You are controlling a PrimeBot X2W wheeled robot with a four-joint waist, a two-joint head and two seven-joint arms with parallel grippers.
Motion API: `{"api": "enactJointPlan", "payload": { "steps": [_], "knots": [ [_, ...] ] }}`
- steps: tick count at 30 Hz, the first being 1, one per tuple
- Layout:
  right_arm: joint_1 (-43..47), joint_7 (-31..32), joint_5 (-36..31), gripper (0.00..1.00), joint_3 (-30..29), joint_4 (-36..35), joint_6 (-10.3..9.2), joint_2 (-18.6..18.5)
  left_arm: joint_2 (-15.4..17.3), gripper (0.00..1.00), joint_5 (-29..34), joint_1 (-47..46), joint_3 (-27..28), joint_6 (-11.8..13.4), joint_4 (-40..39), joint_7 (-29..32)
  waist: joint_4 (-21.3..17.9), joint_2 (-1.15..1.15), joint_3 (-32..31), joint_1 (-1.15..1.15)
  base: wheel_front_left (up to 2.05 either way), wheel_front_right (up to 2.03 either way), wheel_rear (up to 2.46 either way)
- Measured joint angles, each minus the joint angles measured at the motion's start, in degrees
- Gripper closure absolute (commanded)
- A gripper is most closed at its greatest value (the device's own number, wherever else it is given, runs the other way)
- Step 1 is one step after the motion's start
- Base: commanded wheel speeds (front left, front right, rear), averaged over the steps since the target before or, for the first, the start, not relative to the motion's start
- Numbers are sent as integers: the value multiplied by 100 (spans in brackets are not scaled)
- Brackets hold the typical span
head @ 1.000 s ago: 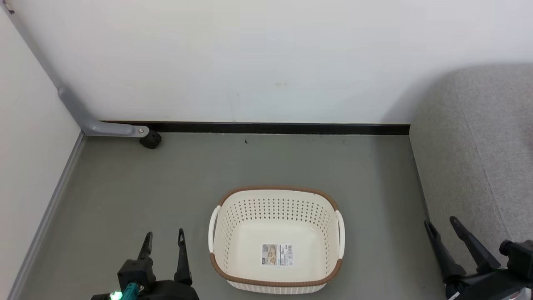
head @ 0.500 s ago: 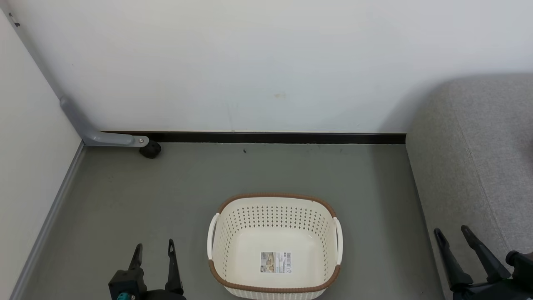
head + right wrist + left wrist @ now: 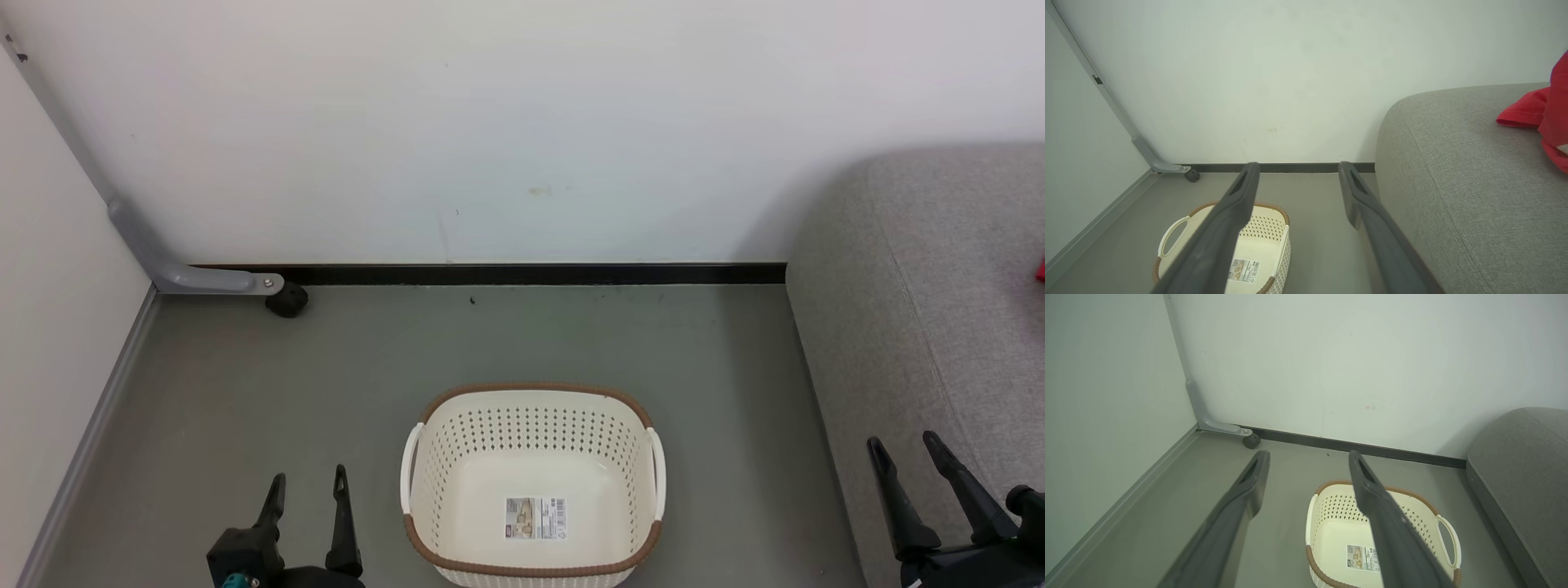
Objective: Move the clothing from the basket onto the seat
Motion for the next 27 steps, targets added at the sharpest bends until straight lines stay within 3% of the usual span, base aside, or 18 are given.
{"api": "enactJointPlan", "payload": {
  "steps": [10, 11, 20, 27],
  "knots": [
    [86, -1, -180, 0, -185, 24, 108, 152, -25, 0, -48, 1, -3, -130, -2, 0, -11, 0, -39, 0, 0, 0, 0],
    [87, 0, -181, 100, -205, 25, 118, 162, -26, 100, -49, 1, -3, -134, -2, 0, -11, 0, -42, 0, 0, 0, 0],
    [319, 53, -98, 100, -86, 416, 147, 565, -53, 100, -76, 309, -9, -175, 382, 29, -17, 0, -46, 0, 0, 0, 0],
    [298, 204, 301, 100, -278, 416, 149, 644, -56, 100, -599, 307, 100, -232, 368, 201, -59, 0, -34, 0, 0, 0, 0]
  ]
}}
